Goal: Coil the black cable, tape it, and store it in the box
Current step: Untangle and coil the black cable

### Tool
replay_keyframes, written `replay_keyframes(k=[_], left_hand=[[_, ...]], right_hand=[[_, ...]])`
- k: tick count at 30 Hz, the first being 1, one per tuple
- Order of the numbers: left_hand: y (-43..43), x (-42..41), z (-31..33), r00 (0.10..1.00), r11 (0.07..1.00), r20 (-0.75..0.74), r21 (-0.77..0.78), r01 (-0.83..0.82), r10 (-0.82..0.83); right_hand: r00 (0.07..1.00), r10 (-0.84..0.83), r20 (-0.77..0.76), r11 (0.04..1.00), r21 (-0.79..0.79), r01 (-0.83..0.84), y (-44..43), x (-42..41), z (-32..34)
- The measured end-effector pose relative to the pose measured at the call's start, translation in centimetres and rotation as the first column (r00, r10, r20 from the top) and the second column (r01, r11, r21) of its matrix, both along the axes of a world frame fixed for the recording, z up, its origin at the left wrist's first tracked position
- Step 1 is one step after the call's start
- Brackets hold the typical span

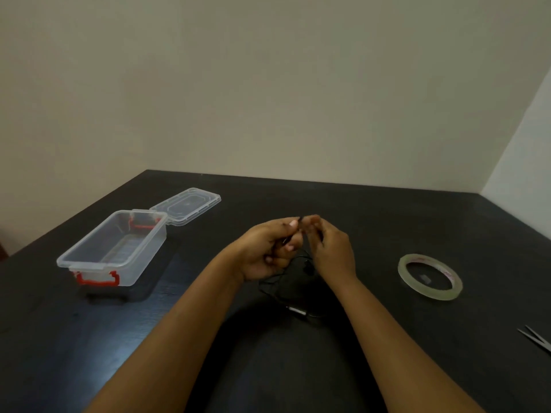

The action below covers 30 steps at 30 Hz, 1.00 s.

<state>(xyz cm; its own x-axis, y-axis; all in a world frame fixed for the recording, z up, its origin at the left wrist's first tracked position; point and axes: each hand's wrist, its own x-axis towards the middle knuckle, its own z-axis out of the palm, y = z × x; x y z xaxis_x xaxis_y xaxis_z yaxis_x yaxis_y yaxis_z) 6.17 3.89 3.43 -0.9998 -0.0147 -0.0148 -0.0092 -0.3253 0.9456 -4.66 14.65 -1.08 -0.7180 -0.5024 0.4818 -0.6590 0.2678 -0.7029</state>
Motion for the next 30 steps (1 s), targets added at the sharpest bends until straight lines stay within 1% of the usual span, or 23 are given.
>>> replay_keyframes(k=[2, 4, 5, 8, 10, 11, 13, 14, 16, 17, 18, 20, 21, 22, 23, 25, 27, 29, 30], left_hand=[[0.1, -0.4, -0.1, 0.988, 0.982, -0.064, 0.132, -0.134, 0.143], [0.1, -0.7, -0.1, 0.949, 0.931, -0.101, 0.252, -0.265, 0.298], [0.1, -0.7, -0.1, 0.926, 0.904, -0.109, 0.284, -0.319, 0.361], [-0.2, -0.7, -0.2, 0.874, 0.858, -0.126, 0.301, -0.417, 0.469], [-0.5, -0.7, -0.3, 0.856, 0.851, -0.137, 0.263, -0.454, 0.499], [-0.6, -0.8, -0.4, 0.841, 0.850, -0.156, 0.208, -0.485, 0.518], [-1.0, -1.0, -0.8, 0.795, 0.820, -0.222, 0.043, -0.570, 0.565], [-1.3, -1.0, -1.0, 0.766, 0.784, -0.264, -0.053, -0.618, 0.586], [-2.1, -1.0, -1.6, 0.724, 0.679, -0.342, -0.263, -0.686, 0.599], [-2.3, -1.0, -1.7, 0.729, 0.629, -0.365, -0.368, -0.685, 0.579], [-2.4, -0.9, -1.7, 0.757, 0.599, -0.360, -0.465, -0.652, 0.545], [-1.8, -0.8, -1.6, 0.853, 0.573, -0.286, -0.642, -0.509, 0.437], [-1.3, -0.7, -1.4, 0.891, 0.558, -0.248, -0.707, -0.435, 0.380], [-0.8, -0.7, -1.2, 0.912, 0.559, -0.227, -0.731, -0.391, 0.341], [-0.4, -0.7, -1.0, 0.921, 0.587, -0.220, -0.717, -0.375, 0.320], [-0.1, -0.5, -0.6, 0.937, 0.676, -0.181, -0.653, -0.342, 0.299], [-0.3, -0.4, -0.4, 0.962, 0.758, -0.095, -0.597, -0.262, 0.257], [-0.3, -0.3, -0.3, 0.983, 0.849, -0.020, -0.500, -0.170, 0.185], [-0.2, -0.3, -0.3, 0.991, 0.904, -0.014, -0.409, -0.129, 0.135]], right_hand=[[0.995, 0.086, 0.049, 0.995, 0.051, -0.089, -0.5, 0.6, -0.2], [0.983, 0.172, 0.071, 0.977, 0.117, -0.179, -0.9, 1.5, -0.2], [0.975, 0.206, 0.079, 0.966, 0.145, -0.216, -1.2, 1.9, -0.1], [0.960, 0.263, 0.094, 0.935, 0.219, -0.278, -1.8, 2.9, 0.2], [0.958, 0.277, 0.072, 0.927, 0.241, -0.286, -1.7, 2.8, 0.2], [0.958, 0.283, 0.056, 0.923, 0.255, -0.287, -1.6, 2.5, 0.1], [0.958, 0.288, 0.001, 0.917, 0.287, -0.276, -1.1, 2.0, 0.2], [0.957, 0.286, -0.040, 0.917, 0.302, -0.261, -0.9, 1.8, 0.2], [0.950, 0.272, -0.155, 0.930, 0.296, -0.218, -0.5, 1.6, 0.6], [0.942, 0.255, -0.219, 0.945, 0.264, -0.194, -0.4, 1.5, 0.7], [0.935, 0.227, -0.271, 0.962, 0.210, -0.173, -0.4, 1.4, 0.8], [0.931, 0.156, -0.331, 0.987, 0.087, -0.135, -0.2, 1.0, 0.8], [0.928, 0.118, -0.352, 0.993, 0.049, -0.108, -0.1, 0.7, 0.8], [0.925, 0.077, -0.372, 0.997, 0.023, -0.074, 0.1, 0.5, 0.8], [0.924, 0.034, -0.380, 0.999, 0.003, -0.036, 0.3, 0.2, 0.8], [0.928, -0.031, -0.371, 0.999, -0.046, 0.015, 0.6, -0.1, 1.1], [0.932, -0.073, -0.355, 0.994, -0.097, 0.040, 0.8, -0.1, 1.2], [0.945, -0.101, -0.312, 0.989, -0.137, 0.060, 0.8, -0.3, 1.2], [0.956, -0.104, -0.274, 0.985, -0.164, 0.060, 0.8, -0.5, 1.1]])
